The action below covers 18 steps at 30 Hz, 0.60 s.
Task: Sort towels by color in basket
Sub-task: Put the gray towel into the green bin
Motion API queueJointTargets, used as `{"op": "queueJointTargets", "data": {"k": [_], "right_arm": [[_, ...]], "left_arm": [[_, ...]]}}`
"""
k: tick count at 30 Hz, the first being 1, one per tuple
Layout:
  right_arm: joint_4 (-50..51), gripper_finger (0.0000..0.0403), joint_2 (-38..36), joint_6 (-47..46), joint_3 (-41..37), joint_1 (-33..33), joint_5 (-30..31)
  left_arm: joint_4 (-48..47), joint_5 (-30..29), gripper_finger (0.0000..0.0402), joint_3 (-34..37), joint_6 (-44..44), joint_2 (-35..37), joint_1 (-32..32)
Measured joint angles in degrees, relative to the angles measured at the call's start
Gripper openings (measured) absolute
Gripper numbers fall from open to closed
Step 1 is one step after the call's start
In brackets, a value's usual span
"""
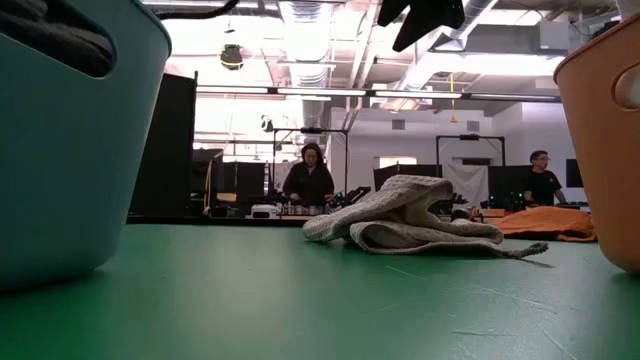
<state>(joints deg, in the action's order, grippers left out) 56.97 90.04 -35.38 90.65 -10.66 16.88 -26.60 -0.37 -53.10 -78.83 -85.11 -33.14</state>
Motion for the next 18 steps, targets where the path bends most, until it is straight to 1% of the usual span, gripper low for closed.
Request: {"op": "queueJointTargets", "data": {"k": [2,5,8,10,12,15,17,18], "right_arm": [[0.0,0.0265,0.0,0.0,0.0,0.0,0.0],[0.0,0.0265,0.0,0.0,0.0,0.0,0.0],[0.0,0.0265,0.0,0.0,0.0,0.0,0.0],[0.0,0.0265,0.0,0.0,0.0,0.0,0.0],[-0.2,0.0265,0.0,0.3,0.0,0.0,0.0],[-0.3,0.0265,0.0,0.8,0.0,0.0,0.0],[-0.3,0.0265,0.0,1.2,0.0,0.0,0.0],[-0.3,0.0265,0.0,1.2,0.0,0.0,0.1]], "left_arm": [[-0.1,-1.3,0.0155,-0.3,-1.3,-1.1,0.0],[-0.5,-1.4,0.0155,-1.0,-0.6,-1.5,0.0],[-3.4,-1.2,0.0155,-3.1,2.5,-0.4,0.1],[-8.0,-1.8,0.0155,-5.8,6.3,1.1,0.2],[-14.7,-4.6,0.0154,-8.8,10.0,2.4,0.4],[-25.0,-12.3,0.0149,-13.0,13.0,4.4,1.0],[-28.1,-16.3,0.0146,-14.6,15.0,6.1,1.8],[-28.9,-17.1,0.0145,-15.2,16.3,6.8,2.4]]}}
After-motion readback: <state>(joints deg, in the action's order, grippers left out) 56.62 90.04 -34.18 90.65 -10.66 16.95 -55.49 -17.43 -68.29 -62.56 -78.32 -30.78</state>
